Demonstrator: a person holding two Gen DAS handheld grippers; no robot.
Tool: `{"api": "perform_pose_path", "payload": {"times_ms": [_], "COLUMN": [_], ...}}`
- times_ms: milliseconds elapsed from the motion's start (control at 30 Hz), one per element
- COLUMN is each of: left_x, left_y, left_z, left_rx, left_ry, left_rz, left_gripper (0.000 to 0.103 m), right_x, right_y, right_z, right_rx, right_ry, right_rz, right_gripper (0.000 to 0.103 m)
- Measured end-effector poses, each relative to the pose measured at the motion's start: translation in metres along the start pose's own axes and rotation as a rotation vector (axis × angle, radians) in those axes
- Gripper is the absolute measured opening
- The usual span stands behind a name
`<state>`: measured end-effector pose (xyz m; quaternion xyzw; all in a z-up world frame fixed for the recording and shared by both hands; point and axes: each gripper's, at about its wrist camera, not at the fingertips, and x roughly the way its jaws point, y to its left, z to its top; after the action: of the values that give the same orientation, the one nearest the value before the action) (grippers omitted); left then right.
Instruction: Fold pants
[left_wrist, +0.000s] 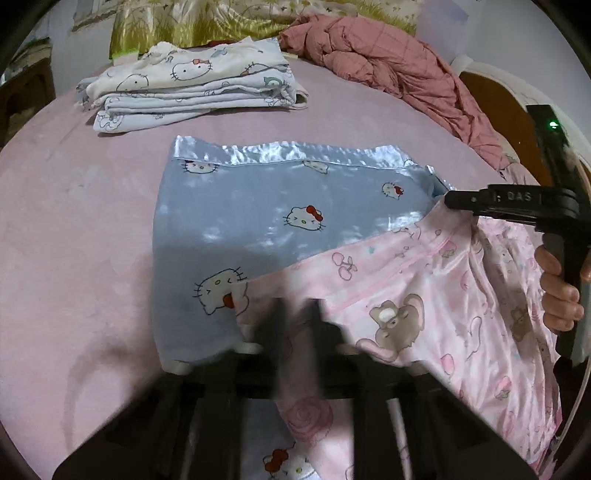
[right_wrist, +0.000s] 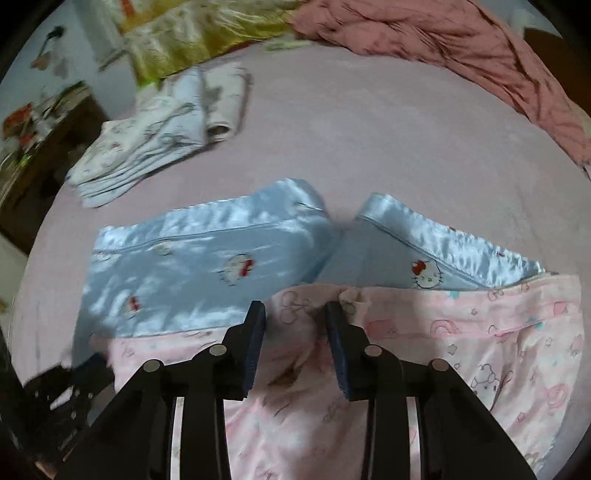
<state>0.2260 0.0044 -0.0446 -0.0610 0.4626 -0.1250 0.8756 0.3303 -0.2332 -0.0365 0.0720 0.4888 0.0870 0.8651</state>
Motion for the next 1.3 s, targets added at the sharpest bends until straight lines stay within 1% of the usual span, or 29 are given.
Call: {"api": "perform_pose_path", "payload": {"times_ms": [100,133,167,200,300,367,433,467,500,567,600,633,700,800,867,967,1100,1200,1267,1300], "left_x": [-0.009,-0.015,-0.022,-0.031,-0.054,-0.069,-0.086,-0.092,-0.098,-0.108,-0.113,-0.116,-0.116,-0.109,-0.098,-0.076,-0.049,-0.026,-0.016,-0.013], "left_y": [-0.001,-0.002,-0.001,0.0,0.005,0.009,0.017,0.022,0.026,0.039,0.05,0.059,0.08,0.102,0.111,0.115,0.118,0.122,0.121,0.12], "left_z": [0.004,0.005,0.006,0.008,0.018,0.024,0.031,0.037,0.042,0.049,0.052,0.054,0.06,0.066,0.071,0.076,0.073,0.069,0.067,0.066], "left_rx": [0.011,0.019,0.024,0.021,0.011,0.016,0.008,0.01,0.014,0.013,-0.006,-0.028,-0.072,-0.097,-0.1,-0.092,-0.079,-0.08,-0.076,-0.071], "left_ry": [-0.039,-0.056,-0.082,-0.115,-0.177,-0.216,-0.242,-0.254,-0.274,-0.313,-0.329,-0.333,-0.323,-0.313,-0.3,-0.279,-0.261,-0.203,-0.17,-0.166], "left_rz": [-0.02,-0.016,-0.01,-0.006,0.016,0.041,0.068,0.075,0.098,0.148,0.159,0.159,0.169,0.208,0.241,0.259,0.237,0.213,0.217,0.224], "left_gripper": [0.0,0.0,0.0,0.0,0.0,0.0,0.0,0.0,0.0,0.0,0.0,0.0,0.0,0.0,0.0,0.0,0.0,0.0,0.001,0.002], "right_x": [0.004,0.004,0.005,0.005,-0.008,-0.023,-0.037,-0.044,-0.051,-0.069,-0.075,-0.078,-0.072,-0.051,-0.036,-0.012,0.018,0.033,0.042,0.043], "right_y": [-0.003,-0.002,0.0,0.001,0.004,0.012,0.022,0.028,0.036,0.057,0.065,0.073,0.084,0.105,0.116,0.127,0.129,0.122,0.118,0.117], "right_z": [0.002,0.003,0.004,0.006,0.003,-0.002,-0.005,-0.003,0.0,0.004,0.006,0.01,0.017,0.031,0.038,0.046,0.056,0.059,0.061,0.061], "right_rx": [0.003,0.0,0.001,0.009,0.069,0.085,0.089,0.069,0.036,-0.043,-0.064,-0.069,-0.059,-0.044,-0.03,-0.018,-0.019,-0.016,-0.017,-0.017], "right_ry": [-0.005,-0.015,-0.024,-0.028,-0.091,-0.146,-0.17,-0.173,-0.186,-0.255,-0.276,-0.29,-0.284,-0.264,-0.278,-0.289,-0.281,-0.264,-0.251,-0.256], "right_rz": [-0.003,0.001,0.004,0.007,0.042,0.083,0.135,0.151,0.153,0.119,0.123,0.155,0.187,0.191,0.188,0.145,0.069,0.052,0.034,0.018], "right_gripper": [0.035,0.032,0.007,0.003,0.003,0.003,0.003,0.003,0.003,0.003,0.003,0.003,0.003,0.003,0.003,0.003,0.003,0.003,0.003,0.003]}}
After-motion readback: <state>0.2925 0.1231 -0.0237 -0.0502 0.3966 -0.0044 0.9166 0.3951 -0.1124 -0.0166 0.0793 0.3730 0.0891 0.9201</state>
